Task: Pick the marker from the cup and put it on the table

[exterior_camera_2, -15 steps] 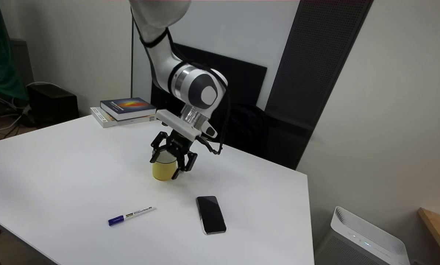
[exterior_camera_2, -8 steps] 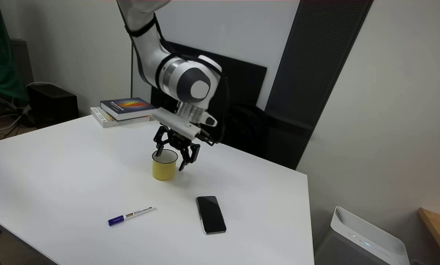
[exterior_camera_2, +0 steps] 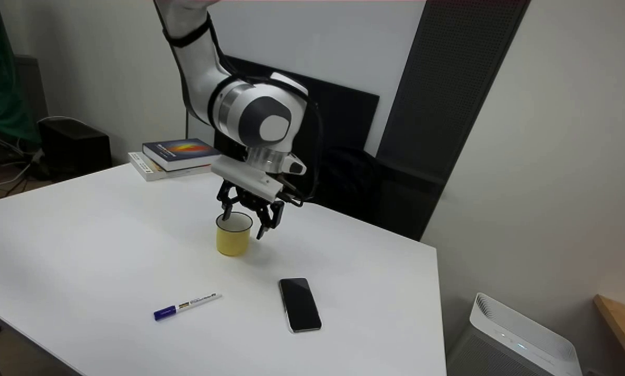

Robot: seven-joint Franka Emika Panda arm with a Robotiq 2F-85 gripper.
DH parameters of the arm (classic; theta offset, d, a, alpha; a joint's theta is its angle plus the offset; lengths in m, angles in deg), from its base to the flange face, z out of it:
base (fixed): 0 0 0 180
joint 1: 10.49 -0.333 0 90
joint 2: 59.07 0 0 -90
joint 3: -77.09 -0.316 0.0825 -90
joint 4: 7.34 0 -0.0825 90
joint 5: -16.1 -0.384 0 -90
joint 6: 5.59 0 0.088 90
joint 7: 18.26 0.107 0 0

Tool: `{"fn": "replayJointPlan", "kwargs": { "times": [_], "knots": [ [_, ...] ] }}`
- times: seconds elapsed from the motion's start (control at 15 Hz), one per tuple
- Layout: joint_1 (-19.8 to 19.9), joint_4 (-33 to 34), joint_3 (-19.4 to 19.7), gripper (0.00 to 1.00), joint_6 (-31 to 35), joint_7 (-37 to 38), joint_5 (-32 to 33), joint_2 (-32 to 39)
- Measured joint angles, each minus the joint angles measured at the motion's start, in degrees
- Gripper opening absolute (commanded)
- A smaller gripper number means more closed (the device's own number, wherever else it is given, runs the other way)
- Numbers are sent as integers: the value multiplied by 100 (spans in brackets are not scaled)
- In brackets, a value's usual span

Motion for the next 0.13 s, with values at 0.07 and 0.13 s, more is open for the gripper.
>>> {"fn": "replayJointPlan", "kwargs": {
  "times": [0.07,0.13],
  "knots": [
    [0,4,-1,100,0,0,0,5],
    [0,5,-1,100,0,0,0,9]
  ]
}}
